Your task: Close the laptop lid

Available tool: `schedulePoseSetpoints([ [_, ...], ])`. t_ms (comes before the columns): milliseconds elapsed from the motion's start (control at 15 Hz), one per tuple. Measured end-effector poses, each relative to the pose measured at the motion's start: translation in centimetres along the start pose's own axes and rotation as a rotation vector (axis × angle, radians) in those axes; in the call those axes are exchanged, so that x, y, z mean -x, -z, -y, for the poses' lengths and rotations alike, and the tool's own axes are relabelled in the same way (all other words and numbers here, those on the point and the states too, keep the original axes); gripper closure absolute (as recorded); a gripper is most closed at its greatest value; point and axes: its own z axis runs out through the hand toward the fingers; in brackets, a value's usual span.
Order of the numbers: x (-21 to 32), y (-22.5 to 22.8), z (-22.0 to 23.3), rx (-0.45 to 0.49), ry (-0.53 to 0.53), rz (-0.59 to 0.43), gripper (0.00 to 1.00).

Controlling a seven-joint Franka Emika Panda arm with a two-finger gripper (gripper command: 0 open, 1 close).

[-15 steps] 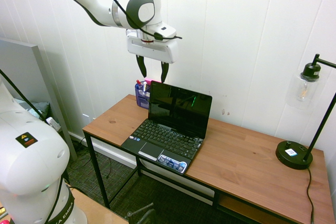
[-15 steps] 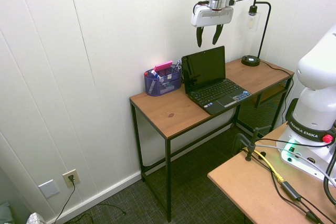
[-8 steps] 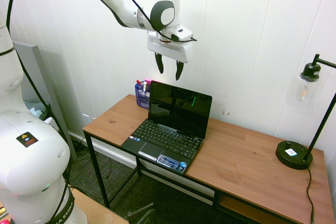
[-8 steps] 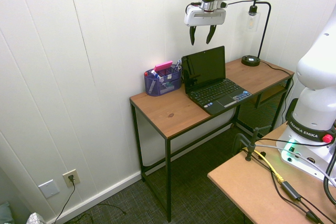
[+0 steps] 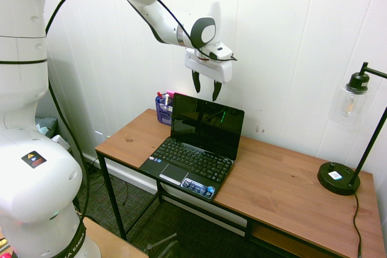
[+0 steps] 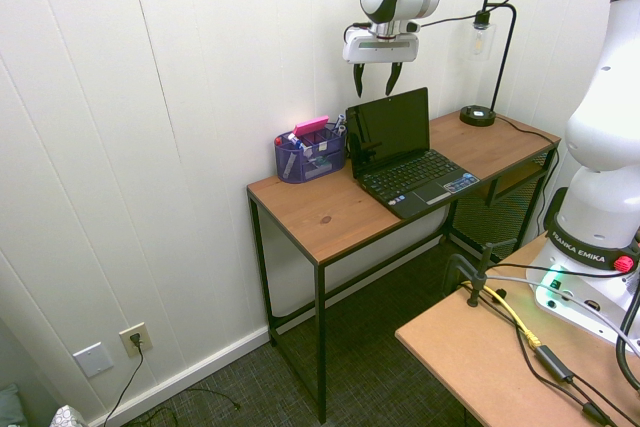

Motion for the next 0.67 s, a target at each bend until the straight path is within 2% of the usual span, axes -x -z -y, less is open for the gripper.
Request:
schedulePoseSetpoints([
  [667, -0.7, -1.8, 0.7, 0.005, -0.006, 0.046, 1.00],
])
